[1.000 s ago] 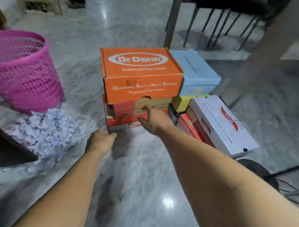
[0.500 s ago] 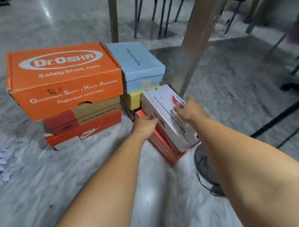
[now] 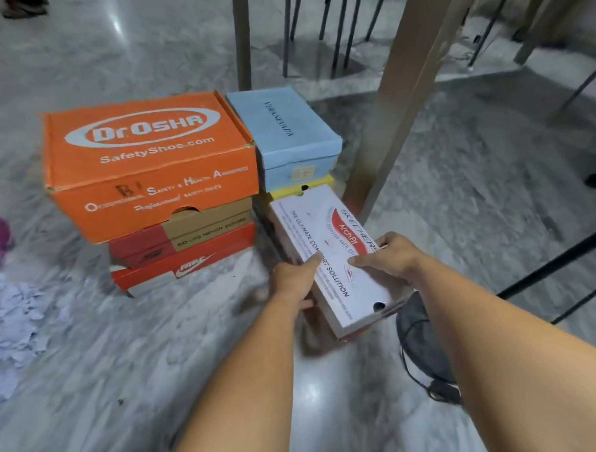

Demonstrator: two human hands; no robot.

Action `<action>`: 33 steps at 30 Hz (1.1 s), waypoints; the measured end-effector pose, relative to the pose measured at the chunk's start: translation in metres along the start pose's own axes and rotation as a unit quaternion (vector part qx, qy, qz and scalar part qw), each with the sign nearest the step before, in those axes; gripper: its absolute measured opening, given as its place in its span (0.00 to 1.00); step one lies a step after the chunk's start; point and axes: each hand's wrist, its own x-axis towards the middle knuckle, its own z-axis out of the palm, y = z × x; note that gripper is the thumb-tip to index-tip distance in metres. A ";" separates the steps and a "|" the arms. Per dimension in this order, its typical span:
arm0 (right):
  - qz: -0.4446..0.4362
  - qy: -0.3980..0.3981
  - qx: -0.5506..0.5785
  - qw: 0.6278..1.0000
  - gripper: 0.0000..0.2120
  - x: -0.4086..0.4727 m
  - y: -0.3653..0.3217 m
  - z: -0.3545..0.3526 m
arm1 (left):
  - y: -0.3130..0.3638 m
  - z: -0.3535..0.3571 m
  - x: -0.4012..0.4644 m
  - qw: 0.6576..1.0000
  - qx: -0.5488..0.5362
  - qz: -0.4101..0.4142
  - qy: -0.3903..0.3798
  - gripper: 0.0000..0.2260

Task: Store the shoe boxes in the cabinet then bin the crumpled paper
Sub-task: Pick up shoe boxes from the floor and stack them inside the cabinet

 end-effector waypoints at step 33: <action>-0.311 -0.465 -0.251 0.790 0.28 -0.372 -0.237 0.590 | -0.294 -0.582 -0.303 0.841 -0.267 0.034 0.470 0.08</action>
